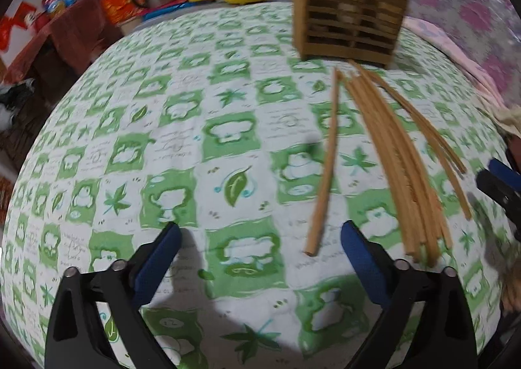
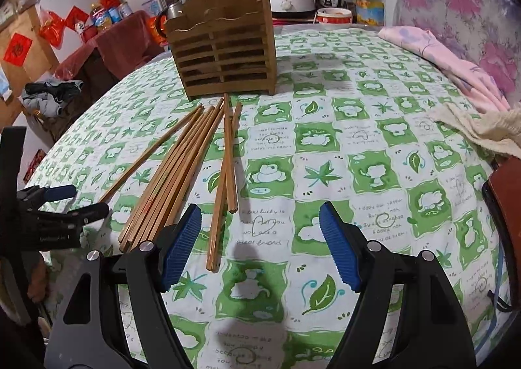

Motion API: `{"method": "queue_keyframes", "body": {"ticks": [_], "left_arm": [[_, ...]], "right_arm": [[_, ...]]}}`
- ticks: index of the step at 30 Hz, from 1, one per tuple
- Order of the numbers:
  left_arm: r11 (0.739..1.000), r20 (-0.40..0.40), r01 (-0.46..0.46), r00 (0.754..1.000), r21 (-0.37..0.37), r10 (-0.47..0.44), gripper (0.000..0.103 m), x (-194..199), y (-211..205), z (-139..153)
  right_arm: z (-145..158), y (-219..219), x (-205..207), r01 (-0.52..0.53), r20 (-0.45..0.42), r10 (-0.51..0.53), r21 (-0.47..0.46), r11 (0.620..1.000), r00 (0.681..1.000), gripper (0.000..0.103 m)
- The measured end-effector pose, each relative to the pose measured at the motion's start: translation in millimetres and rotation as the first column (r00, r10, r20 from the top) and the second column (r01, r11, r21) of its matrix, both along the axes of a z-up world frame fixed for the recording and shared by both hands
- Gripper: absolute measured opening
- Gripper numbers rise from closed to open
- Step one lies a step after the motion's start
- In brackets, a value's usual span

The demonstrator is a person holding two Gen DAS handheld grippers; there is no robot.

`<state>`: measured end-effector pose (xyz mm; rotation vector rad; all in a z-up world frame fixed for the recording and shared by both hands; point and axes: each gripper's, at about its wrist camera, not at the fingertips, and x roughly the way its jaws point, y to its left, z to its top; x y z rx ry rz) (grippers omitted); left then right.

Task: Organize utensils
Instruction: 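Move both tools down to the wooden chopstick pile, separating single chopsticks, then close the left tool on one chopstick while the right tool grasps another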

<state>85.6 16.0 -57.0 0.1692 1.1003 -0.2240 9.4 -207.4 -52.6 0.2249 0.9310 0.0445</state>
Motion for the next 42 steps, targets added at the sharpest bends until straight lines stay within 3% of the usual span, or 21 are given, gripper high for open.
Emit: {"method": "queue_keyframes", "body": {"ticks": [3, 5, 8, 9, 11, 13, 18, 22, 26, 28, 30, 31, 42], "left_arm": [[0.999, 0.010, 0.030, 1.000, -0.015, -0.030, 0.074, -2, -3, 2], [0.999, 0.023, 0.035, 0.999, -0.029, -0.034, 0.055, -4, -2, 3], [0.997, 0.034, 0.069, 0.997, -0.043, -0.067, 0.034, -9, -5, 5], [0.996, 0.044, 0.087, 0.995, -0.031, -0.086, 0.031, -12, -10, 5], [0.992, 0.050, 0.127, 0.991, -0.028, -0.126, 0.008, -16, -17, 5], [0.990, 0.063, 0.142, 0.988, -0.009, -0.141, 0.006, -21, -23, 6], [0.993, 0.069, 0.096, 0.993, -0.068, -0.092, 0.005, -17, -13, 10], [0.991, 0.052, 0.056, 0.997, -0.118, -0.050, 0.005, -11, -1, 11], [0.993, 0.045, 0.058, 0.998, -0.101, -0.053, 0.005, -11, -5, 9], [0.994, 0.040, 0.058, 0.998, -0.095, -0.055, 0.005, -10, -5, 8], [0.994, 0.034, 0.057, 0.998, -0.098, -0.054, 0.005, -10, -5, 7], [0.994, 0.033, 0.058, 0.998, -0.098, -0.055, 0.005, -10, -5, 7], [0.991, 0.081, 0.046, 0.996, -0.128, -0.036, 0.005, -12, 3, 24]], "right_arm": [[-1, -5, 0, 0.012, -0.004, -0.012, 0.031, 0.999, 1.000, 0.073], [-2, -8, 0, 0.020, -0.005, -0.020, 0.051, 0.998, 1.000, 0.073], [-4, -13, 1, 0.035, -0.011, -0.034, 0.085, 0.996, 0.999, 0.073], [-4, -15, 2, 0.039, -0.012, -0.038, 0.095, 0.995, 0.999, 0.073], [-4, -14, 1, 0.040, -0.010, -0.039, 0.098, 0.994, 0.999, 0.073], [-3, -11, 1, 0.027, -0.001, -0.027, 0.085, 0.996, 1.000, 0.073], [-4, 2, 1, -0.026, -0.002, 0.026, 0.035, 0.999, 1.000, 0.043], [-5, 9, 5, -0.054, -0.020, 0.055, 0.008, 0.998, 0.998, 0.042], [-10, 17, 12, -0.075, -0.051, 0.074, -0.019, 0.997, 0.996, 0.041], [-12, 19, 17, -0.080, -0.067, 0.078, -0.023, 0.997, 0.995, 0.031], [-13, 18, 19, -0.084, -0.067, 0.083, -0.011, 0.996, 0.994, 0.009], [-13, 19, 18, -0.086, -0.068, 0.085, -0.009, 0.996, 0.994, 0.007], [13, 8, 0, -0.022, 0.092, 0.022, 0.002, 1.000, 0.996, 0.007]]}}
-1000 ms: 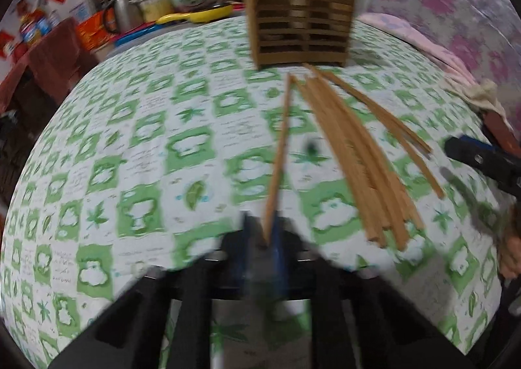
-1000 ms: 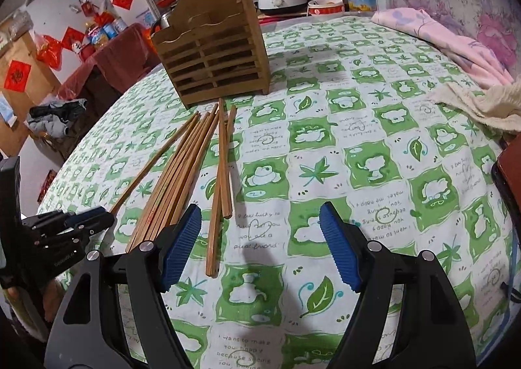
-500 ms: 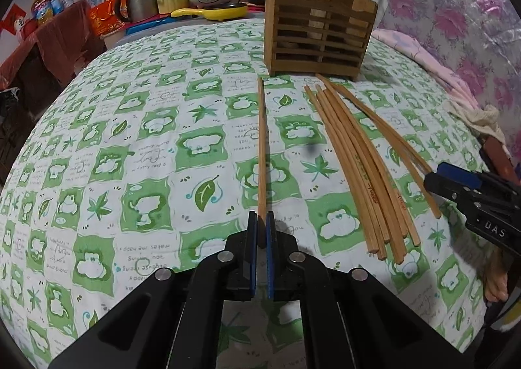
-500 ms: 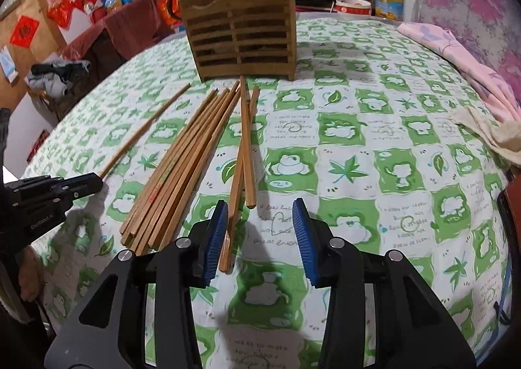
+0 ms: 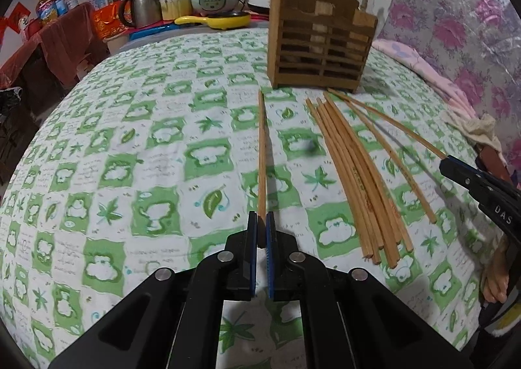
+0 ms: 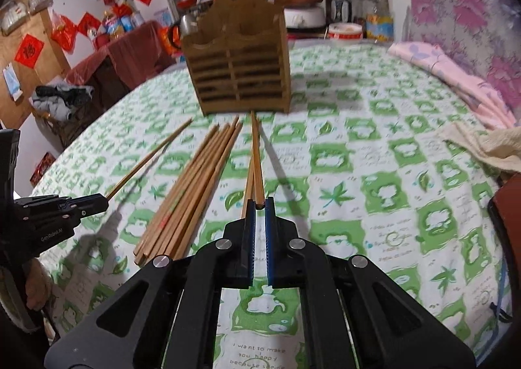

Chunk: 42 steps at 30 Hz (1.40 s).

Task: Organize utensils
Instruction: 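Lift the held chopsticks with both tools and carry them over the wooden holder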

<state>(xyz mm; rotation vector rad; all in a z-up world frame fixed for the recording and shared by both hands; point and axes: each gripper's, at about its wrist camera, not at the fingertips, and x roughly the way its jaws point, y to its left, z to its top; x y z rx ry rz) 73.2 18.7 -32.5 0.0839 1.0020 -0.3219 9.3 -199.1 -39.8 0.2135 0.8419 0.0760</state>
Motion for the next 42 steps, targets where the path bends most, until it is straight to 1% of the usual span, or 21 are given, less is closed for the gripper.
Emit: {"method": "queue_keyframes", "body": {"ticks": [5, 8, 11, 15, 20, 24, 32, 37, 41, 42], "left_arm": [[0.999, 0.062, -0.008, 0.998, -0.032, 0.010, 0.005, 2, 2, 33], [0.999, 0.105, -0.007, 0.994, -0.046, 0.012, 0.005, 2, 0, 54], [0.998, 0.137, -0.003, 0.991, -0.059, 0.011, 0.005, 3, -3, 74], [0.997, 0.173, 0.001, 0.985, -0.083, 0.014, 0.005, 10, -8, 99], [0.996, 0.201, 0.014, 0.980, -0.091, 0.004, 0.005, 24, -21, 124], [0.996, 0.213, 0.020, 0.977, -0.092, 0.001, 0.005, 39, -31, 140], [0.994, 0.253, 0.048, 0.967, -0.099, -0.022, 0.005, 56, -52, 171], [0.992, 0.295, 0.062, 0.955, -0.113, -0.026, 0.005, 70, -64, 201], [0.989, 0.354, 0.066, 0.935, -0.130, -0.016, 0.005, 83, -75, 231], [0.989, 0.382, 0.063, 0.924, -0.137, -0.006, 0.005, 88, -79, 241]], "right_arm": [[26, -7, -3, 0.033, 0.080, -0.033, -0.004, 0.999, 0.996, 0.006], [48, -11, -5, 0.045, 0.140, -0.043, -0.011, 0.999, 0.989, 0.006], [65, -13, -4, 0.052, 0.176, -0.048, -0.018, 0.998, 0.983, 0.006], [77, -12, 3, 0.059, 0.197, -0.053, -0.029, 0.998, 0.979, 0.006], [87, -9, 15, 0.067, 0.209, -0.059, -0.033, 0.997, 0.976, 0.006], [102, -7, 24, 0.071, 0.236, -0.058, -0.050, 0.996, 0.970, 0.006], [131, -4, 39, 0.076, 0.289, -0.054, -0.065, 0.995, 0.956, 0.006], [146, -4, 55, 0.082, 0.311, -0.057, -0.069, 0.994, 0.949, 0.006], [168, -4, 74, 0.092, 0.352, -0.069, -0.050, 0.994, 0.933, 0.006], [177, -5, 81, 0.099, 0.370, -0.076, -0.042, 0.994, 0.926, 0.006]]}}
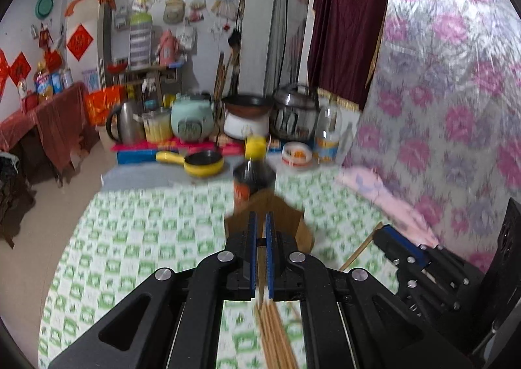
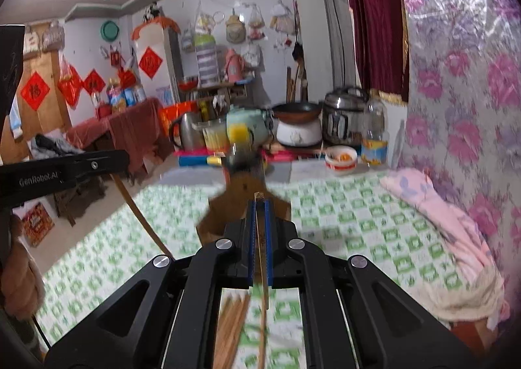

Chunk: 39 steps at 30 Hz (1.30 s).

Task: Organize utensils
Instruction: 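Lift the held chopsticks with both tools and carry them over the wooden holder, then open both tools to drop the chopsticks into the wooden holder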

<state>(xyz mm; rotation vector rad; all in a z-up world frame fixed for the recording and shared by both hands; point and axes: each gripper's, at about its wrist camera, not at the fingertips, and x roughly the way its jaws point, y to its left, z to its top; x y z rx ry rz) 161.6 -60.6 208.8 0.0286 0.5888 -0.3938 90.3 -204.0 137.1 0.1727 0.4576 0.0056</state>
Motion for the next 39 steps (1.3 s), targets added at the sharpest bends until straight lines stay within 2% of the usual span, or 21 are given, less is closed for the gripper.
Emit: {"method": "queue_keyframes", "body": {"ticks": [5, 8, 11, 14, 17, 18, 19, 20, 22, 24, 26, 31, 34, 39], "left_arm": [[0.999, 0.114, -0.033, 0.993, -0.035, 0.037, 0.005, 21, -11, 26], [0.997, 0.151, -0.065, 0.986, -0.050, 0.072, 0.005, 42, -18, 18], [0.996, 0.124, -0.063, 0.990, -0.069, 0.071, 0.005, 61, -19, -4], [0.998, 0.030, -0.028, 0.999, -0.061, 0.030, 0.005, 80, -22, -44], [0.999, -0.035, -0.023, 0.999, -0.037, 0.022, 0.007, 83, -19, -74], [0.999, -0.051, -0.024, 0.998, -0.031, 0.022, 0.010, 82, -18, -80], [0.999, -0.059, -0.025, 0.998, -0.030, 0.024, 0.019, 80, -15, -83], [0.999, -0.061, -0.030, 0.998, -0.030, 0.028, 0.033, 78, -11, -86], [0.998, -0.051, -0.055, 0.997, -0.035, 0.053, 0.048, 70, -1, -87], [0.996, -0.044, -0.068, 0.997, -0.051, 0.066, 0.053, 59, 10, -87], [0.995, -0.049, -0.078, 0.996, -0.067, 0.075, 0.064, 51, 18, -88], [0.992, -0.063, -0.116, 0.992, -0.057, 0.113, 0.075, 24, 39, -98], [0.991, -0.077, -0.131, 0.989, -0.039, 0.127, 0.081, 9, 50, -110], [0.990, -0.138, -0.140, 0.981, 0.004, 0.139, 0.085, -15, 69, -149]], "right_arm": [[28, -2, 35, 0.060, 0.115, -0.061, 0.007, 0.998, 0.992, 0.006], [25, -5, 59, 0.094, 0.140, -0.094, 0.009, 0.996, 0.986, 0.006], [12, -5, 79, 0.104, 0.135, -0.106, 0.017, 0.994, 0.985, 0.006], [-13, -7, 98, 0.086, 0.060, -0.087, 0.022, 0.996, 0.994, 0.007], [-38, -11, 104, 0.054, -0.033, -0.053, 0.024, 0.998, 0.998, 0.011], [-41, -13, 101, 0.054, -0.046, -0.053, 0.024, 0.998, 0.998, 0.013], [-43, -12, 96, 0.049, -0.051, -0.047, 0.024, 0.999, 0.998, 0.015], [-43, -13, 91, 0.045, -0.053, -0.043, 0.025, 0.999, 0.998, 0.018], [-40, -15, 75, 0.045, -0.046, -0.044, 0.023, 0.999, 0.998, 0.029], [-38, -15, 57, 0.048, -0.027, -0.048, 0.024, 0.999, 0.998, 0.044], [-38, -14, 40, 0.053, -0.010, -0.052, 0.021, 0.998, 0.999, 0.048], [-50, -14, 10, 0.047, -0.045, -0.046, 0.023, 0.999, 0.998, 0.051], [-65, -15, -5, 0.035, -0.090, -0.032, 0.029, 0.999, 0.995, 0.056], [-100, -16, -26, 0.012, -0.182, -0.006, 0.031, 0.999, 0.983, 0.067]]}}
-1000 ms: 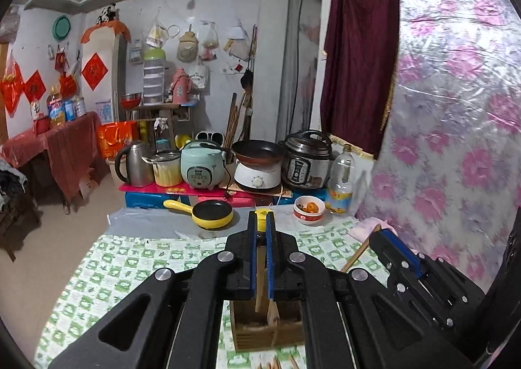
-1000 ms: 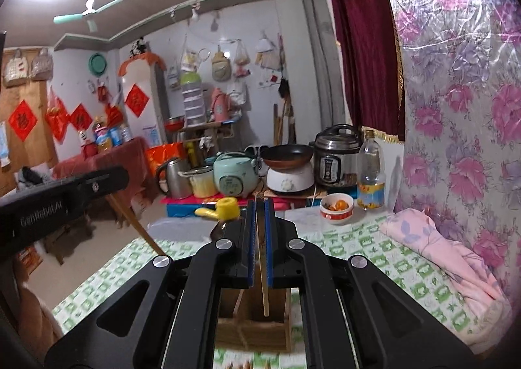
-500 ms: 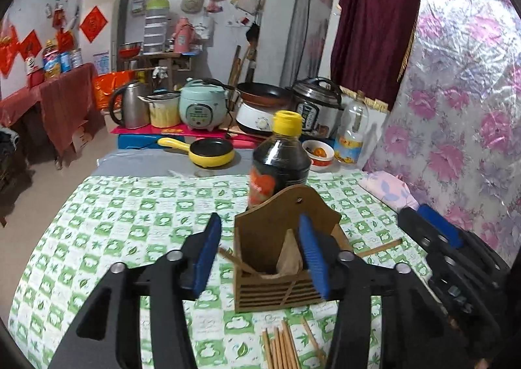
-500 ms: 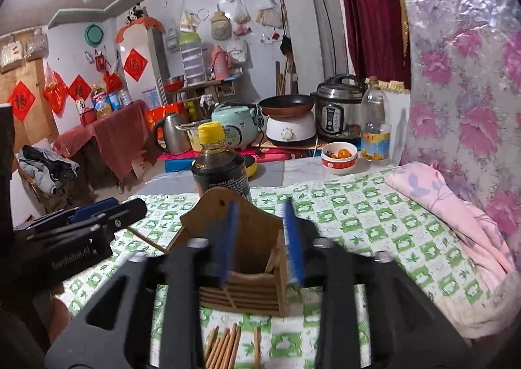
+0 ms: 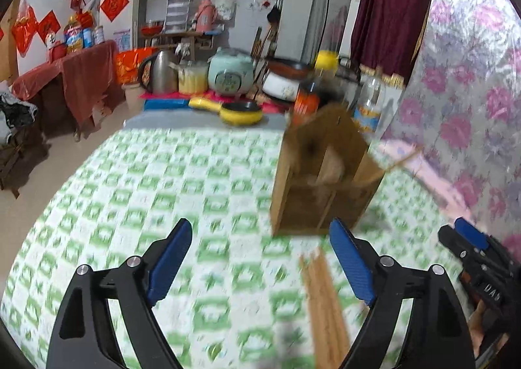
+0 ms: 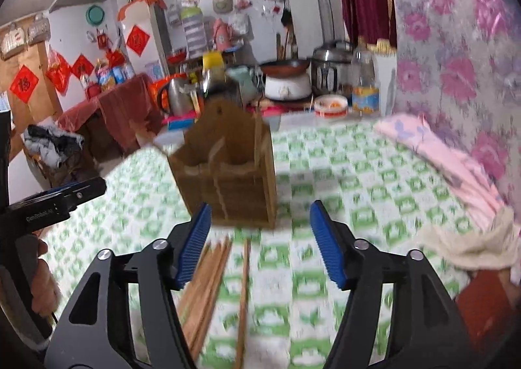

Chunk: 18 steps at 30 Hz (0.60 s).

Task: Organize utensils
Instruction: 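Open both tools to drop the chopsticks into the wooden holder, then return both tools to the chopstick pile and line up on single chopsticks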

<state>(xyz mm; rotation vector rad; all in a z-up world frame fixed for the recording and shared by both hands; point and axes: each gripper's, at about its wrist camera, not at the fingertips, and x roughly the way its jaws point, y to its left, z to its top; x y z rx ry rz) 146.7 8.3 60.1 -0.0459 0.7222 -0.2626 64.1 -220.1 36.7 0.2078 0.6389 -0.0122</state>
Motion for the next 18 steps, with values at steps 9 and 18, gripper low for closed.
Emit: {"method": "queue_keyframes", "body": {"ticks": [9, 18], "left_arm": [[0.996, -0.252, 0.017, 0.968, 0.085, 0.005, 0.085, -14, 16, -83], [0.990, -0.298, 0.104, 0.952, 0.095, -0.072, 0.085, -44, 11, -99]], "right_arm": [[-65, 3, -10, -0.029, -0.212, 0.023, -0.027, 0.999, 0.977, 0.070], [-91, 12, -33, -0.103, -0.289, 0.098, -0.004, 0.995, 0.952, 0.070]]}}
